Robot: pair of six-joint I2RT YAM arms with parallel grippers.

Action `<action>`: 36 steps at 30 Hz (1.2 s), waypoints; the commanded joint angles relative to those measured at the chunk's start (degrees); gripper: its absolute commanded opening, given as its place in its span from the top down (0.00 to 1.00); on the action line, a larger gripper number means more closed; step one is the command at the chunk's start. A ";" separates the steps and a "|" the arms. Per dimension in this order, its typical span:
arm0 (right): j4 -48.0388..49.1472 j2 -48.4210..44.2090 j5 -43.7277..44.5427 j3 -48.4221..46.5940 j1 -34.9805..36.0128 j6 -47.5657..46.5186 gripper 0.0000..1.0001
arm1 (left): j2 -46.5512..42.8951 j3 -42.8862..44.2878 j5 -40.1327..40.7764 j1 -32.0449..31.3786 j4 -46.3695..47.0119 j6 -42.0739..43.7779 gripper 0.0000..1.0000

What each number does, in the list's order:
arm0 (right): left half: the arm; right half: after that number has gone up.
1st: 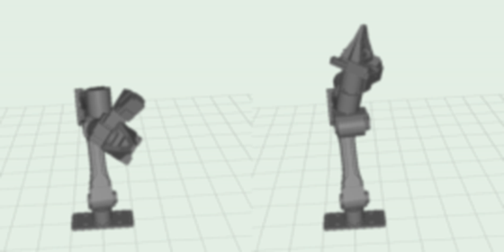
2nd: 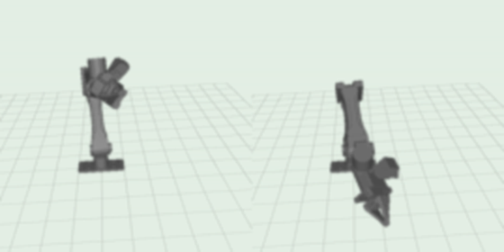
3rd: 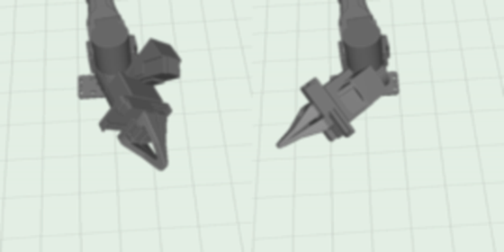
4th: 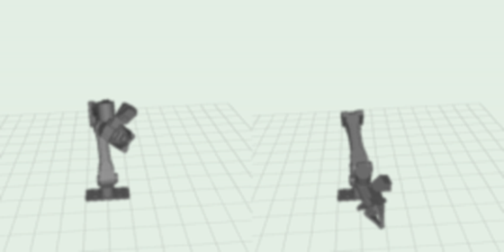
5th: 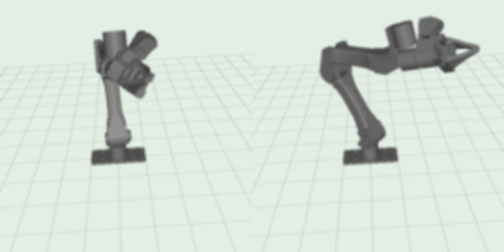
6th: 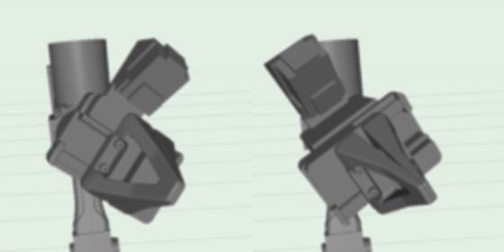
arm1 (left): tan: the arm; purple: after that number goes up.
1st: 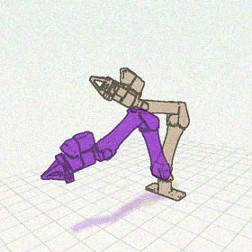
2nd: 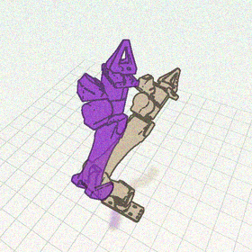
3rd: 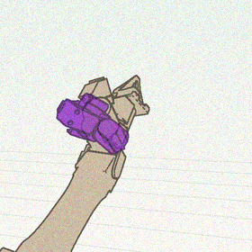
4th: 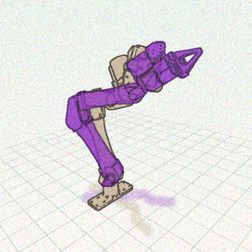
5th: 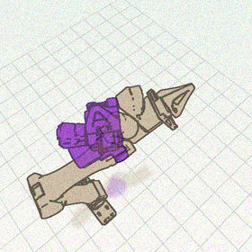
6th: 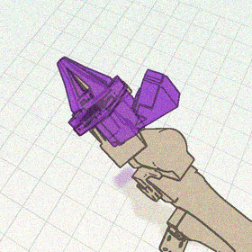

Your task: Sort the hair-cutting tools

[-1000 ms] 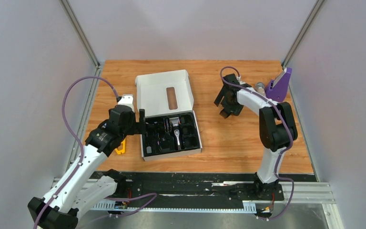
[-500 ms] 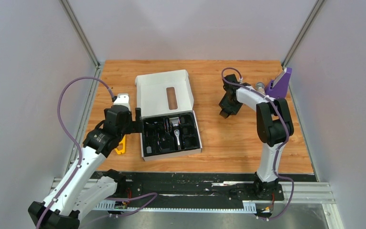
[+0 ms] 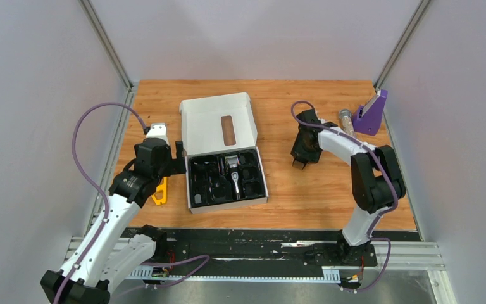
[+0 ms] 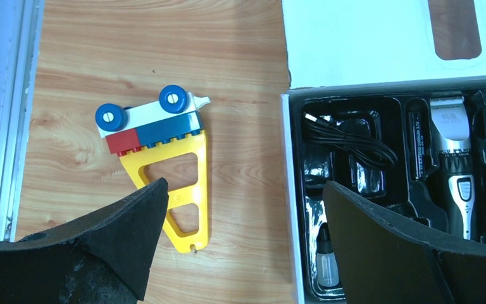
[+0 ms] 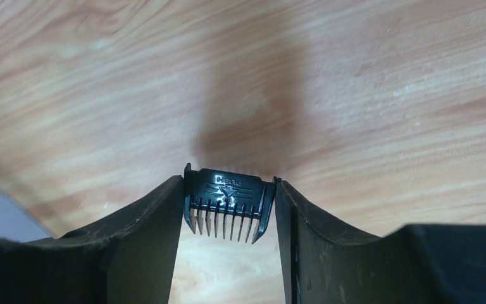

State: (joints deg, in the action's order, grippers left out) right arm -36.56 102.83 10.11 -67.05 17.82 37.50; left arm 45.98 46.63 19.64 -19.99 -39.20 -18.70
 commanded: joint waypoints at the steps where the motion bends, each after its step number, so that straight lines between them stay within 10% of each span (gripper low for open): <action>1: 3.08 -8.56 1.21 1.16 4.05 -5.14 0.85 | -0.75 0.30 1.65 1.20 1.53 0.48 0.00; 13: 8.02 -17.53 3.00 0.16 22.04 -6.30 0.84 | -2.54 0.34 2.80 2.35 1.03 0.92 0.00; 36: -3.14 6.88 6.64 -23.25 45.08 3.53 0.77 | -7.92 -1.52 3.06 2.40 0.49 1.86 0.00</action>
State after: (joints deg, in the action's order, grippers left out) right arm -36.95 106.52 13.96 -85.32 60.18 39.29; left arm 38.46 45.25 21.76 -17.96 -39.81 -18.06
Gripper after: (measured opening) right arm 0.524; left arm 0.999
